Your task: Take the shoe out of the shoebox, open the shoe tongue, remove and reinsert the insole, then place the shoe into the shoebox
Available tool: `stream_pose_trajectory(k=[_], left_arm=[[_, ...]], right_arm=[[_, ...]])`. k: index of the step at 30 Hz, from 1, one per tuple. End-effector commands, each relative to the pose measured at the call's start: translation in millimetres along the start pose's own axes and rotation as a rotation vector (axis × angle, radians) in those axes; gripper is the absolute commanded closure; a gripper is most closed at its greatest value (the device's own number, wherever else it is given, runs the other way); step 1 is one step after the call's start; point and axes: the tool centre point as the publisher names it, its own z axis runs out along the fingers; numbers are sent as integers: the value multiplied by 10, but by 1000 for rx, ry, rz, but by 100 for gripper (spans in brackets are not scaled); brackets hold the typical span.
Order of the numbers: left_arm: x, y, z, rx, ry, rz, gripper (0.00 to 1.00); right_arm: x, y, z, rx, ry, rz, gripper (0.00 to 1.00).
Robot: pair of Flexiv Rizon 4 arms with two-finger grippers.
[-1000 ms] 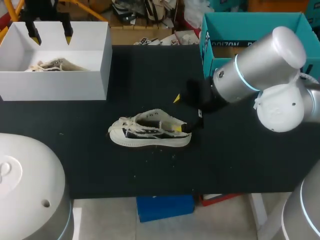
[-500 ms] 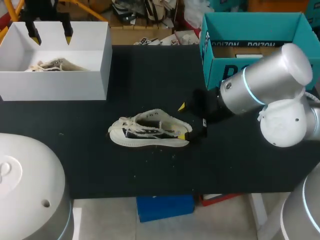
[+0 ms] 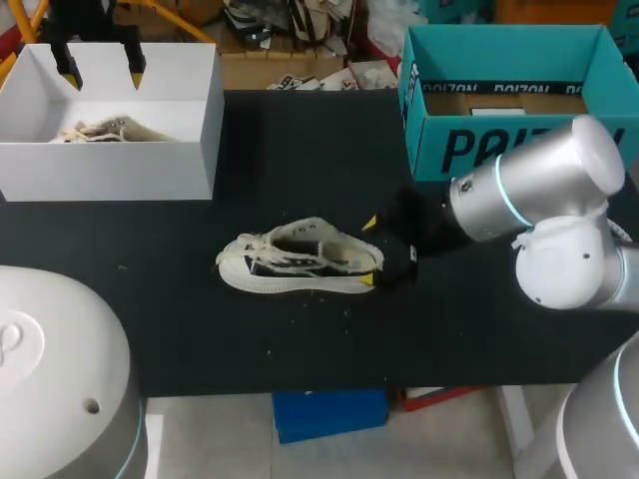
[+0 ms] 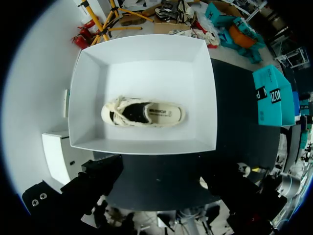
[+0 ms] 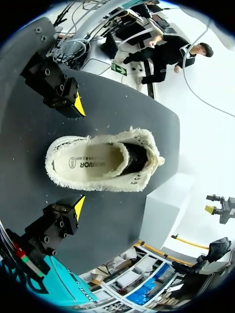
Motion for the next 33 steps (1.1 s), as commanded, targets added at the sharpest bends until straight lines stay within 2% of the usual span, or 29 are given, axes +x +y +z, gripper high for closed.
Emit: stream_pose_trajectory(k=[1,9,33], left_arm=[[1,1,-4,-2,-2,-1,0],[1,1,-4,-2,-2,-1,0],[1,1,-4,-2,-2,-1,0]], right_arm=[[-45,-81,87,-35,2,12,0],[-84,-141,185,-58,15,30,0],[-41,-175,419,-97,36,57,0]])
